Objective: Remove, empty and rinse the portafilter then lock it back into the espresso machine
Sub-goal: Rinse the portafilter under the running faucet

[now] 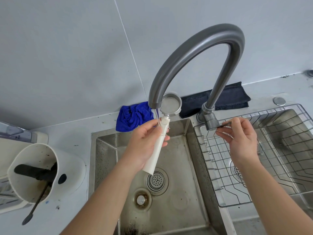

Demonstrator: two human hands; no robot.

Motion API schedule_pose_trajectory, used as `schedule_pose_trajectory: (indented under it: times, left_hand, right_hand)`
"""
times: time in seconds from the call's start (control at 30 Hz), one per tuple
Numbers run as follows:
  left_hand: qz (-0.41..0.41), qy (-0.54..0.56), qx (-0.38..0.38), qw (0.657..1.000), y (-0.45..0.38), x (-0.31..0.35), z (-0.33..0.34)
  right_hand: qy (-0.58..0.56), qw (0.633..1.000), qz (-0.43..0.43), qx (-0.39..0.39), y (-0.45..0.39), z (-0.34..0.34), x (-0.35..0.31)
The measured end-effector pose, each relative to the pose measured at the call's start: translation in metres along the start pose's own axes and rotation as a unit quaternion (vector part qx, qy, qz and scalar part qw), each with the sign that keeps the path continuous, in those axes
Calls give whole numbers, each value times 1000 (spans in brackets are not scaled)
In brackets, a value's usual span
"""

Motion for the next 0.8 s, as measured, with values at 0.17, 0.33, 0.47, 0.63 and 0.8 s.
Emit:
schedule_pose_trajectory:
  times: [0.17,0.33,0.47,0.63,0.8]
  left_hand:
    - [-8,11,16,1000,-2,0,-3]
    - [-30,21,28,999,3,-7,-15]
    - [-24,-6,30,999,10,-6,-25]
    - [-13,-87,-5,996,21,-3,-28]
    - [-30,-171,-28,984,25,-9,-38]
  right_hand:
    - [-2,1000,1,2,0,0,0]
    - [-6,1000,2,5,1,1,0]
    - [-10,1000,3,4,1,0,0]
    - [-12,1000,5,4,2,1,0]
    - [-3,1000,10,3,1,1,0]
Point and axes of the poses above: each hand's wrist, its own y-axis away from the middle knuckle, its own z-axis out of the palm, x = y × z, the point moved 9 cm from there along -y, towards the middle knuckle
